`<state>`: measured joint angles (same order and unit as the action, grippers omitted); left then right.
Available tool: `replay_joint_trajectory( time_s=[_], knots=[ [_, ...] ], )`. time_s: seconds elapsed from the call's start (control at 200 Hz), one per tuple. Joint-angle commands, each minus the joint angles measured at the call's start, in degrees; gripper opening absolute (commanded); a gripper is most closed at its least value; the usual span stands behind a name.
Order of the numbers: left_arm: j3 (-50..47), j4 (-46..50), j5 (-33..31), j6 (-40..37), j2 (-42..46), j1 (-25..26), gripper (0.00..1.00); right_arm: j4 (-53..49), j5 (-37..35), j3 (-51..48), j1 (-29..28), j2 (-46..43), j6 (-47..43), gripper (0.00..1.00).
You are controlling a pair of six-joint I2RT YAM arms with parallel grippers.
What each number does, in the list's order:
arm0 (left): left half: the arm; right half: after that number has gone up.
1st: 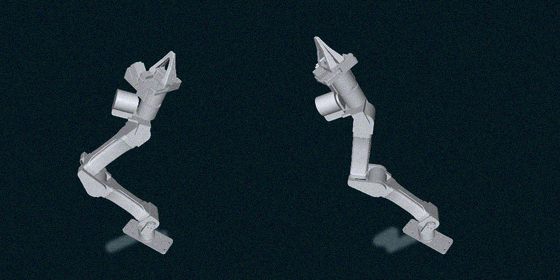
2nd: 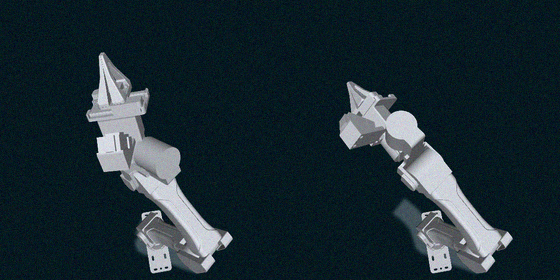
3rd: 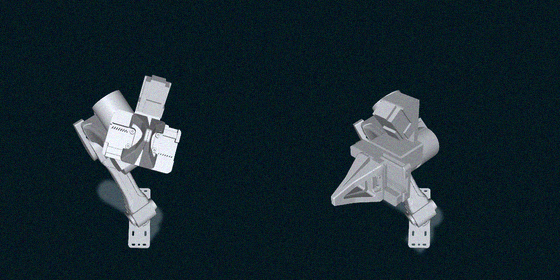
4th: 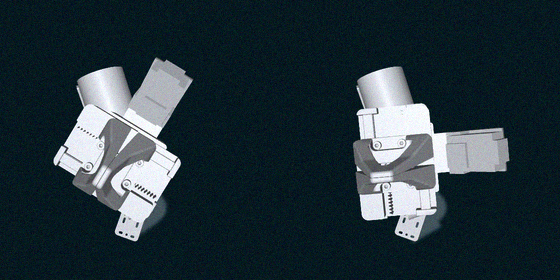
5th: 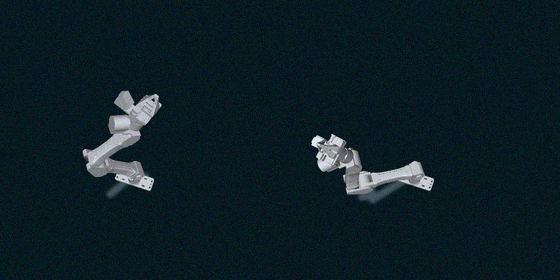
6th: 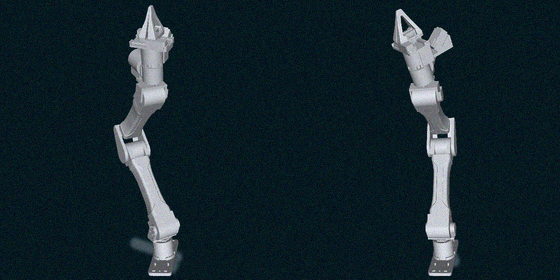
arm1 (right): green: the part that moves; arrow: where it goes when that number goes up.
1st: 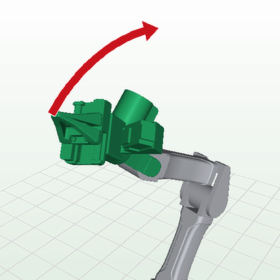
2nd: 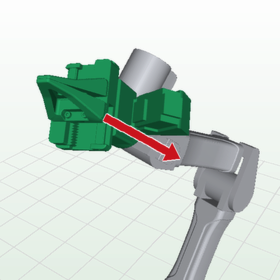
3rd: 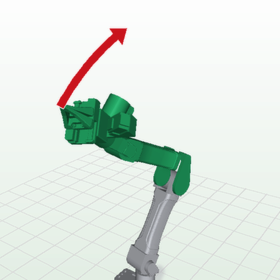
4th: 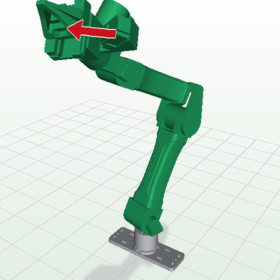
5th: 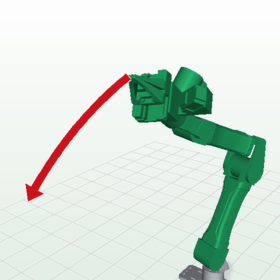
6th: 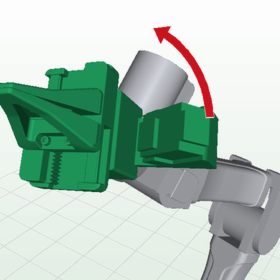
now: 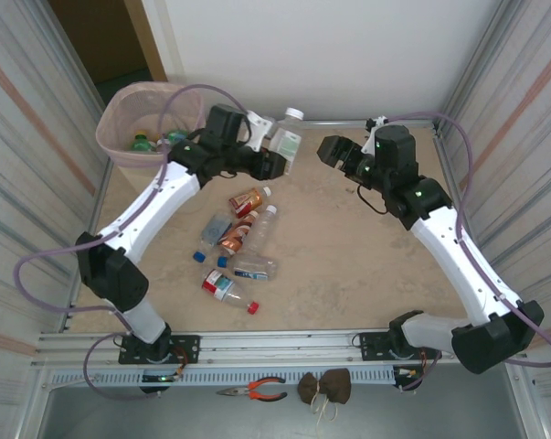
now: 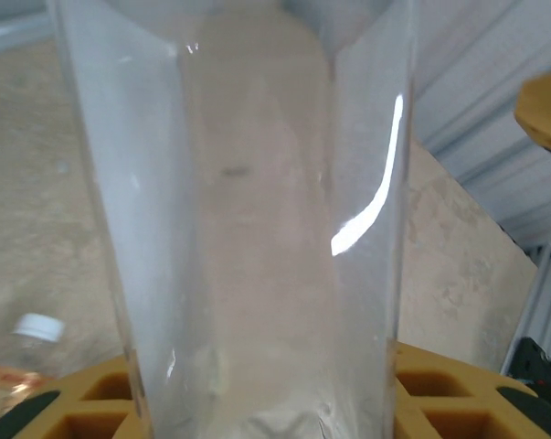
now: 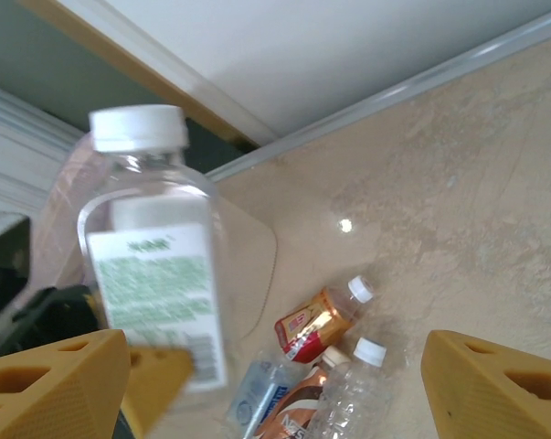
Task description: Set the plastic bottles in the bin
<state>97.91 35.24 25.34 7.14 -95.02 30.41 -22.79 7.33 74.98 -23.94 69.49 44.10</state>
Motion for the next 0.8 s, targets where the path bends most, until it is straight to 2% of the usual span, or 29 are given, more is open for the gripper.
replay_joint_trajectory(
  time_s=[0.0, 0.331, 0.481, 0.541, 0.681, 0.797],
  knots=[
    [3.7, 3.0, -0.2, -2.2, 5.1, -3.3, 0.4, -1.2, -1.3, 0.8, 0.7, -1.5, -2.0, 0.82],
    [12.1, 13.9, 2.3, -5.5, 7.2, -19.3, 0.41, -1.6, -0.7, 0.6, 1.3, -1.2, -2.0, 0.82],
    [18.0, 20.4, 0.6, -8.9, 5.4, -25.7, 0.41, -1.7, -0.6, 0.6, 1.2, -0.7, -1.9, 0.82],
    [20.9, 23.4, -2.1, -10.9, 4.1, -27.7, 0.41, -1.7, -0.6, 0.5, 1.2, -0.6, -1.8, 0.82],
    [28.5, 30.8, -17.6, -16.5, -0.3, -28.5, 0.42, -1.5, -0.2, 0.5, 1.2, 0.0, -1.6, 0.82],
    [31.2, 32.5, -26.3, -19.8, -3.2, -28.9, 0.42, -1.5, 0.3, 0.5, 1.3, 0.5, -1.6, 0.82]
  ],
)
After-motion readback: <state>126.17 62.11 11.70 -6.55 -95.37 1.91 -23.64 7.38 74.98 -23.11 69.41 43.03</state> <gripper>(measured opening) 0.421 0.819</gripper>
